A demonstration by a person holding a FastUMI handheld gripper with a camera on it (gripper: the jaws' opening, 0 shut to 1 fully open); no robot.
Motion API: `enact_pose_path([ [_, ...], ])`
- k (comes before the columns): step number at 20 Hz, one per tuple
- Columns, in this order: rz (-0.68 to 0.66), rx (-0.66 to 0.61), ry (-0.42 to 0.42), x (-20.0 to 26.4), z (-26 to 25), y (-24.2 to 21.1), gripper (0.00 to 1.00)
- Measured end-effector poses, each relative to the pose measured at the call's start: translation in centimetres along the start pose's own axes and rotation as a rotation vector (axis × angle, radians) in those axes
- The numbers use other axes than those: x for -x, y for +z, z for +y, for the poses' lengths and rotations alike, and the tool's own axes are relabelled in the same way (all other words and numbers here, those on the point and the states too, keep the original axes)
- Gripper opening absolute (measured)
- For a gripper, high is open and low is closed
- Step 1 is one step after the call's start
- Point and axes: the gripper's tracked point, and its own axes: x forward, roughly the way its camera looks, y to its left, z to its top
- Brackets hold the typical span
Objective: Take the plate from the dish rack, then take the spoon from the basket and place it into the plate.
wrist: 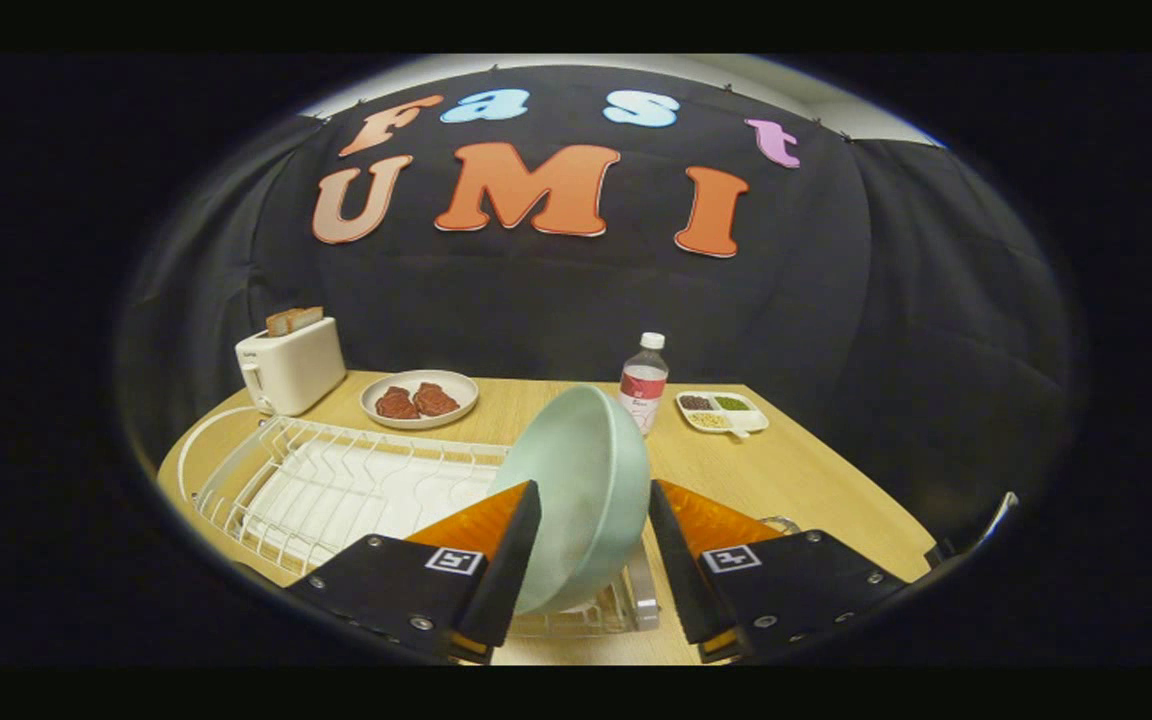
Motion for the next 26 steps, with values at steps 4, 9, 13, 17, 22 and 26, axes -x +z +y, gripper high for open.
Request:
enact_pose_path([
  [4,0.047,-0.007,-0.053,-1.4,-0.5,-0.6,0.39],
  [9,0.068,-0.025,-0.074,-1.5,-0.2,0.2,0.32],
  [13,0.058,-0.007,-0.097,-1.3,0.5,1.2,0.27],
  [17,0.041,0.005,-0.109,-0.9,0.9,2.1,0.24],
  [22,-0.002,0.061,-0.145,-0.2,0.7,3.7,0.24],
  [26,-0.051,0.099,-0.155,0.9,0.7,5.7,0.24],
])
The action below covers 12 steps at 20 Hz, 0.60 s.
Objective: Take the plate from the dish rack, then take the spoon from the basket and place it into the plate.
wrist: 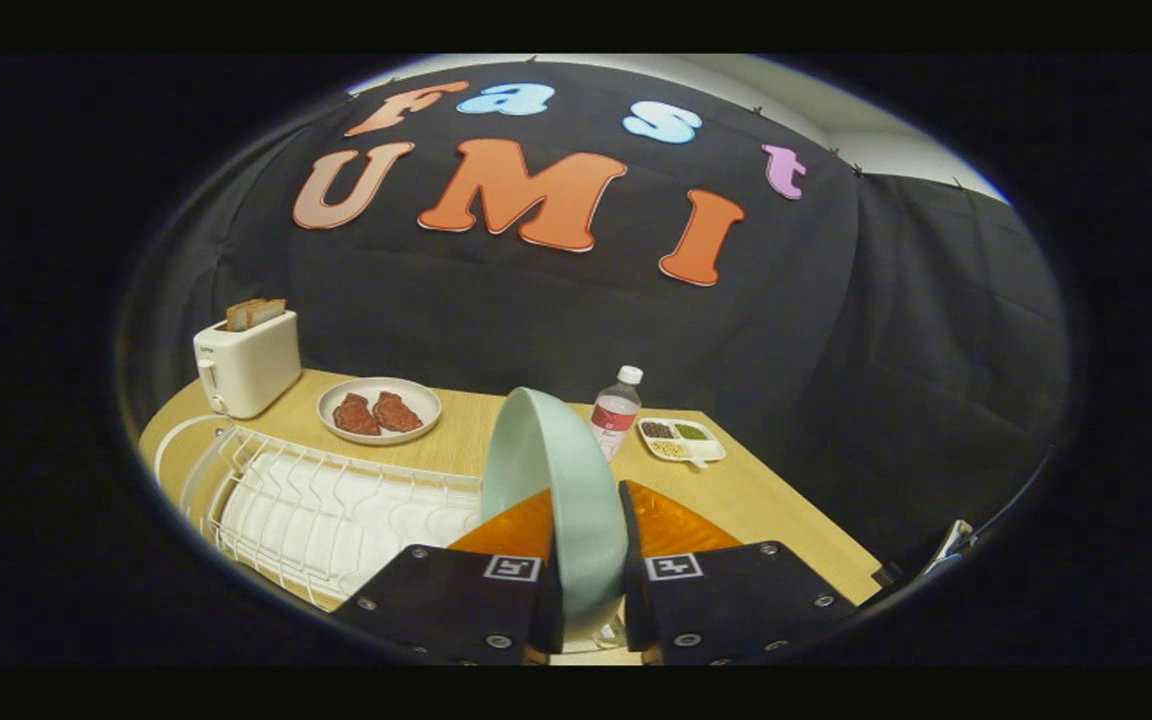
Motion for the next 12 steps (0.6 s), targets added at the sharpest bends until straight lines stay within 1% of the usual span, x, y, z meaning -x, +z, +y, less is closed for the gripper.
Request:
enact_pose_path([
  [5,-0.014,-0.048,0.044,2.1,-0.1,1.1,0.24],
  [12,-0.034,-0.127,0.134,7.4,-1.2,0.5,0.23],
])
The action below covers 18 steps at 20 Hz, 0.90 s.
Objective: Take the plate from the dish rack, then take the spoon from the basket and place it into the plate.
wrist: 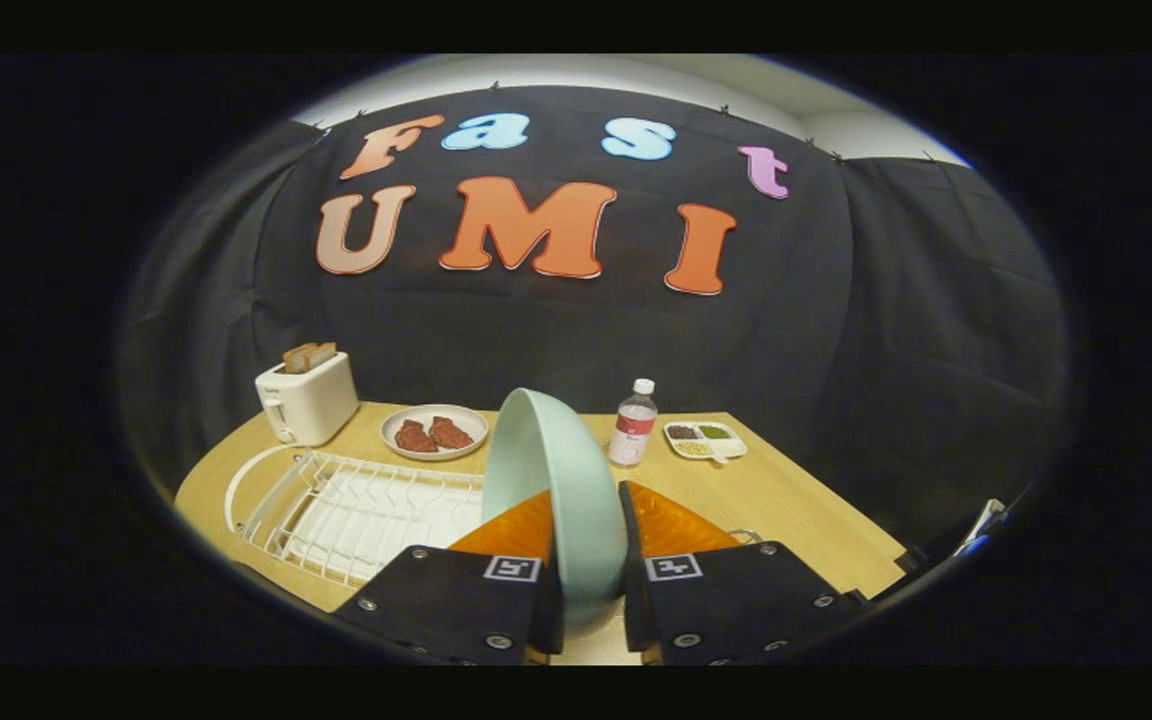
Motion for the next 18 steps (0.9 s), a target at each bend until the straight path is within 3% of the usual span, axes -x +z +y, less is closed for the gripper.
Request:
enact_pose_path([
  [12,0.089,-0.23,0.19,8.0,-0.2,-8.6,0.23],
  [18,0.161,-0.334,0.244,10.1,0.0,-13.7,0.23],
])
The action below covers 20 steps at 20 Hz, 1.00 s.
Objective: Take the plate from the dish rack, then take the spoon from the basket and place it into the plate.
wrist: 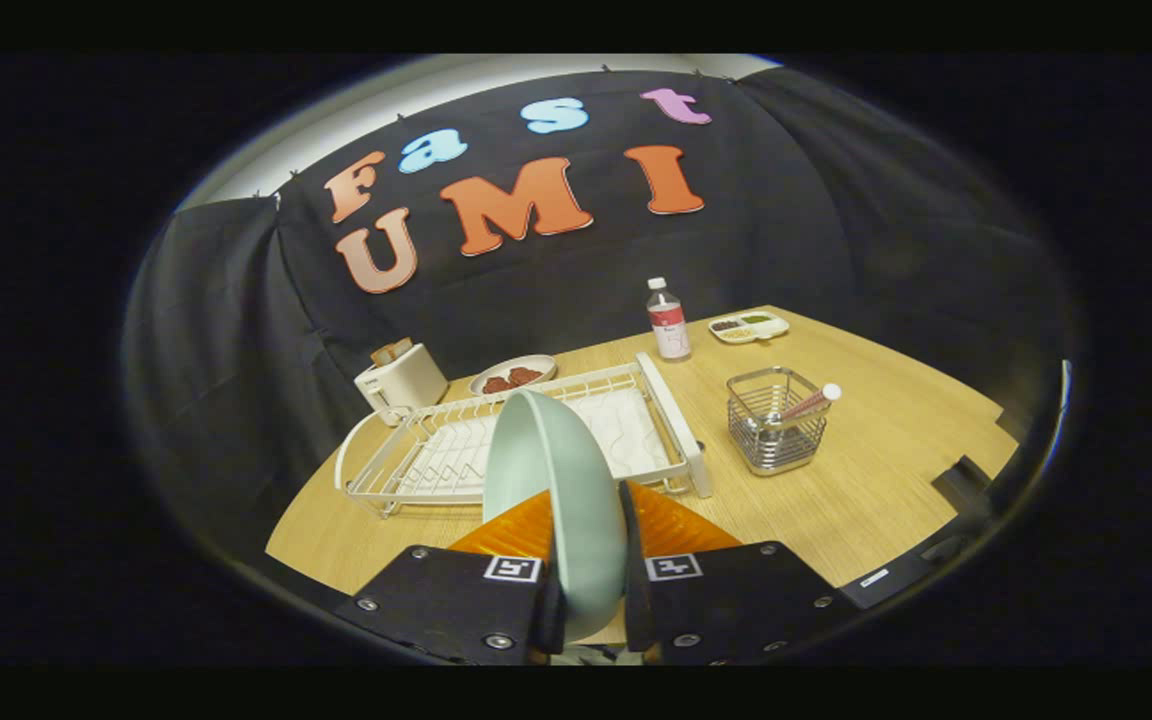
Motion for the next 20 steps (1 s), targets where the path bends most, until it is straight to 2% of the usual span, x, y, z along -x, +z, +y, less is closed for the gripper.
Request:
enact_pose_path([
  [8,0.092,-0.152,0.033,-0.6,-1.9,-5.8,0.24],
  [16,0.176,-0.355,0.065,-1.6,-3.2,-7.9,0.25],
  [20,0.209,-0.351,0.053,-1.9,-3.9,-8.5,0.28],
])
